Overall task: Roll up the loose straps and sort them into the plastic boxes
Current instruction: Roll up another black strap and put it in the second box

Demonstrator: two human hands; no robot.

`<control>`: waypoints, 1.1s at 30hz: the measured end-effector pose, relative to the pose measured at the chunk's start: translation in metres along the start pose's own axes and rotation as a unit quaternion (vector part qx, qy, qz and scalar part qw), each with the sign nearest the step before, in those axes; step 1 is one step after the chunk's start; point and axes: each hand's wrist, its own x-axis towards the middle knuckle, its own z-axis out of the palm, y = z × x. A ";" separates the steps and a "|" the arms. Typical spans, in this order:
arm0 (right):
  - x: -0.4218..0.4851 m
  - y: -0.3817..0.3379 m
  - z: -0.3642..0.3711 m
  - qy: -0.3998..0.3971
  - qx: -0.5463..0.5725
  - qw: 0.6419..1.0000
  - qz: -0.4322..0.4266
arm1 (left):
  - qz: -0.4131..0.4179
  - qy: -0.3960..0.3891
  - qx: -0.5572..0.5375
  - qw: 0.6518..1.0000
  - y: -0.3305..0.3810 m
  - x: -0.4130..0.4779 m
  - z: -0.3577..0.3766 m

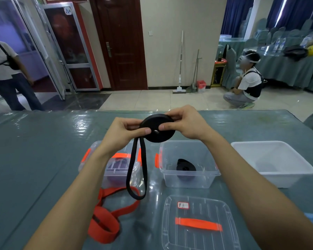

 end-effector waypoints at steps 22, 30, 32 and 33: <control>-0.005 0.009 0.015 -0.048 0.041 0.995 0.075 | -0.036 -0.008 0.042 0.998 -0.004 0.000 -0.006; -0.010 0.025 0.029 0.071 0.223 0.969 0.085 | -0.043 0.026 -0.060 0.997 -0.030 -0.010 0.015; -0.013 0.027 0.034 0.075 0.234 0.965 0.087 | -0.043 0.032 -0.067 0.996 -0.030 -0.009 0.015; -0.014 0.027 0.033 0.071 0.236 0.965 0.091 | -0.043 0.029 -0.059 0.997 -0.028 -0.007 0.013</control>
